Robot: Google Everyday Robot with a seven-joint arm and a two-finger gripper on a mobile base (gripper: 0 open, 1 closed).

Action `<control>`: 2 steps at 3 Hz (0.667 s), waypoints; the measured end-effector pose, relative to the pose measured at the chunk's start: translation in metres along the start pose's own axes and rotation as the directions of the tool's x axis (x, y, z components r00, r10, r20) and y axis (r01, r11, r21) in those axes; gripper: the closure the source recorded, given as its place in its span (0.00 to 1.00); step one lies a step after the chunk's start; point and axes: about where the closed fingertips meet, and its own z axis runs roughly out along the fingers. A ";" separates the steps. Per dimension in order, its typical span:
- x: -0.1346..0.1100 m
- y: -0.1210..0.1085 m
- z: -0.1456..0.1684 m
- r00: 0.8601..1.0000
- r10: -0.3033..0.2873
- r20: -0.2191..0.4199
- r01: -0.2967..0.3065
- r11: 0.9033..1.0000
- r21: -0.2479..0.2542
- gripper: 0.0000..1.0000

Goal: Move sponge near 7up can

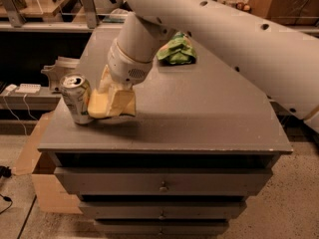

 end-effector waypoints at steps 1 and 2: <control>0.003 -0.006 0.006 1.000 0.009 0.005 -0.009 1.000 -0.006 0.83; 0.008 -0.011 0.009 1.000 0.019 0.013 -0.019 1.000 -0.009 0.52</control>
Offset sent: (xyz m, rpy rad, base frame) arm 0.0211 -0.0019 -0.0093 0.0159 0.0252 -0.0242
